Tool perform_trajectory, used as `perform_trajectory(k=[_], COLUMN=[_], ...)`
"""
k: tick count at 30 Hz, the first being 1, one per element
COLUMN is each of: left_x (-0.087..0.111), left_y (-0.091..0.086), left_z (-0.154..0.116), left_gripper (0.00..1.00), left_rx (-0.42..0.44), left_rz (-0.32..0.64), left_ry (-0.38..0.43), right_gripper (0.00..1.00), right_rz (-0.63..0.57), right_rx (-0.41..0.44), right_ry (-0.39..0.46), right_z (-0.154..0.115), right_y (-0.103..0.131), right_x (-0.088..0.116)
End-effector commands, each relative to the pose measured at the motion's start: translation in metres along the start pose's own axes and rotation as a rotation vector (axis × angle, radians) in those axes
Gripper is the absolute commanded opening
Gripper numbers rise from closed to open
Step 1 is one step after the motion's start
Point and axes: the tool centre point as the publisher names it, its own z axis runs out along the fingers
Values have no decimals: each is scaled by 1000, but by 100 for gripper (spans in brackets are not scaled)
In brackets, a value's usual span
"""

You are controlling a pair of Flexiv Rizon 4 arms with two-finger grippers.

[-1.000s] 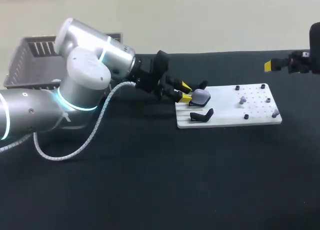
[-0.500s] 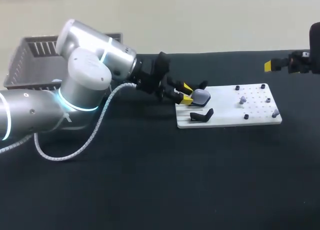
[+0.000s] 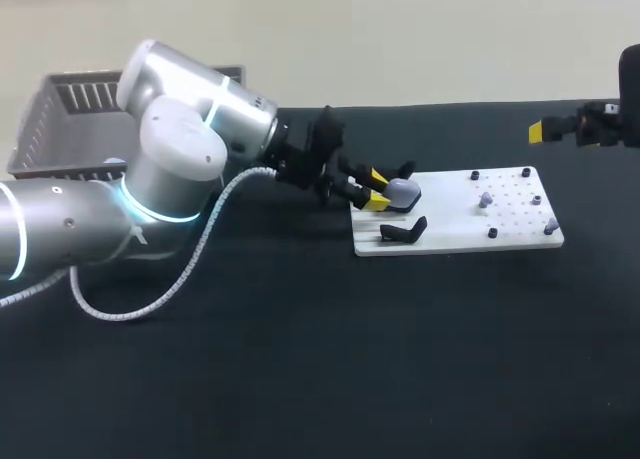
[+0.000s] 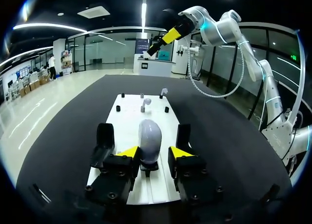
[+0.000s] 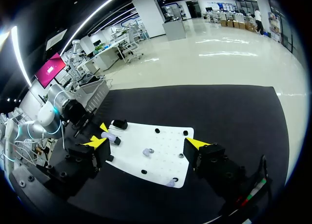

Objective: Pick up each earbud case from the left stands, insert the matching earbuds, close the lid, and place the case in the box.

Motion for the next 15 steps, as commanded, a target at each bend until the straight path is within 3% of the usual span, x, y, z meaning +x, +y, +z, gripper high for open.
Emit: perform_trajectory(k=[1,8,9,10,15], left_x=[1,1,1,1,1], left_y=[2,3,3,3,5], left_z=[4,8,8,8,9], left_gripper=[42,46,49,60,74], left_rx=[8,9,8,6,-3], left_rz=[3,4,4,4,3], left_ry=[2,4,3,3,-1], right_gripper=[100,100,100,100,100], right_rz=[0,0,0,0,0], right_rx=[2,2,2,2,2], right_ry=[0,0,0,0,0], right_z=[0,0,0,0,0], right_y=[0,0,0,0,0], right_x=[0,0,0,0,0])
